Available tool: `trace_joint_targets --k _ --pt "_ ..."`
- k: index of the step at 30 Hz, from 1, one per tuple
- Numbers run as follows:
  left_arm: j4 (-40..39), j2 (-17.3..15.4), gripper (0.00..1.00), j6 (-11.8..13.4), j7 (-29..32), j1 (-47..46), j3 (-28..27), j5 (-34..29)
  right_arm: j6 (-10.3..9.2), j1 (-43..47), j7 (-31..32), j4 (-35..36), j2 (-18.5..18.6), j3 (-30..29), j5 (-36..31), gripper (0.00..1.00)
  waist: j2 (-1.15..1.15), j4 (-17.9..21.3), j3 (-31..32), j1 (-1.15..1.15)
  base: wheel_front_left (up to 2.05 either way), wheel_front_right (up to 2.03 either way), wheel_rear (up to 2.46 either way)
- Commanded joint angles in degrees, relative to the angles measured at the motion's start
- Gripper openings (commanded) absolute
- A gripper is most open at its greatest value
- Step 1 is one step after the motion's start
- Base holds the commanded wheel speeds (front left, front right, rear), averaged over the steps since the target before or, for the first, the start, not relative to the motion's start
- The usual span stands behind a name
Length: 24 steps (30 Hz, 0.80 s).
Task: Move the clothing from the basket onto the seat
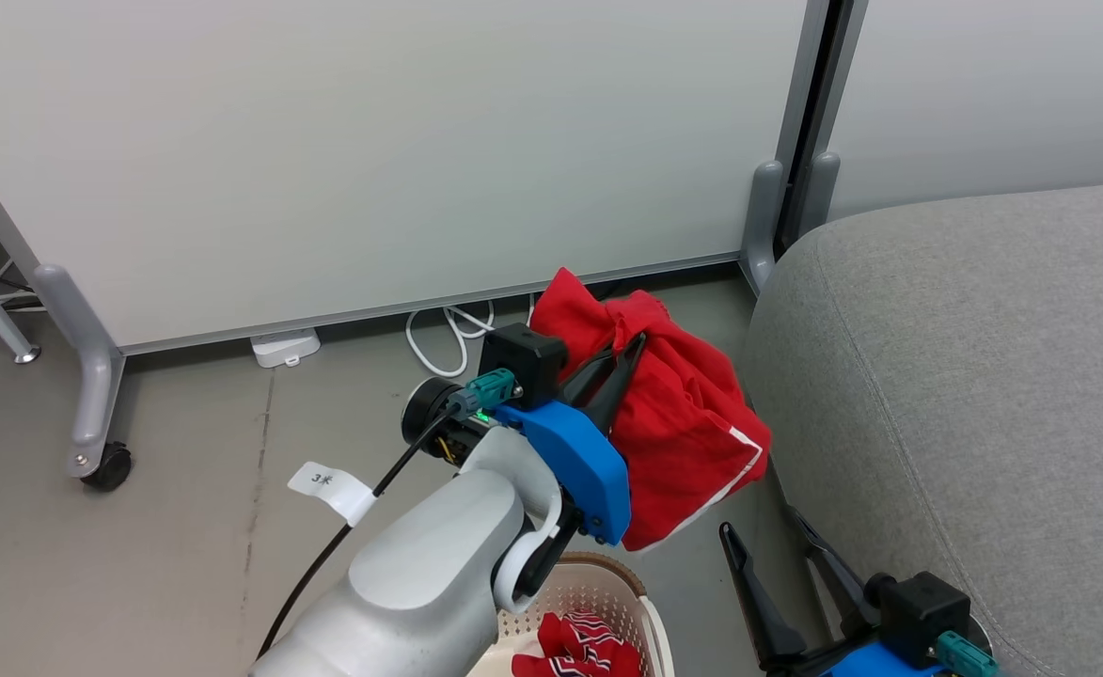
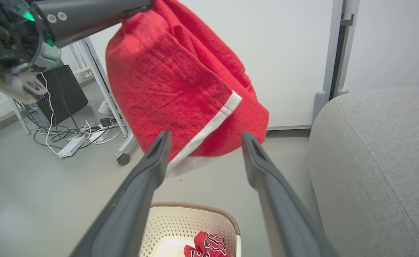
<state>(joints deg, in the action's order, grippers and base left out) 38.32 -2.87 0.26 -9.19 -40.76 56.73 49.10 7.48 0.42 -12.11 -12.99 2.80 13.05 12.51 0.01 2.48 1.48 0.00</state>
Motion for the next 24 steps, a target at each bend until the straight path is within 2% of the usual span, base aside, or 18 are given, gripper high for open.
trace_joint_targets --k 1,13,24 --pt "0.0 0.0 0.0 0.3 -0.5 -0.9 1.1 0.8 0.03 0.6 0.2 0.3 0.2 0.1 0.0 1.0 -0.01 0.0 -0.2 0.0 0.0 0.0 0.0" --pt "2.1 0.0 0.0 0.6 -1.8 -2.2 4.2 3.9 0.03 -0.1 0.6 0.7 0.2 0.1 -0.4 1.0 -0.01 0.0 -0.6 0.0 0.0 0.0 0.0" --pt "3.9 0.0 0.0 0.7 -3.1 -3.3 7.0 6.0 0.03 -4.3 4.3 3.2 0.2 1.8 -1.6 1.0 -0.01 0.1 -0.9 0.0 0.0 0.0 0.0"
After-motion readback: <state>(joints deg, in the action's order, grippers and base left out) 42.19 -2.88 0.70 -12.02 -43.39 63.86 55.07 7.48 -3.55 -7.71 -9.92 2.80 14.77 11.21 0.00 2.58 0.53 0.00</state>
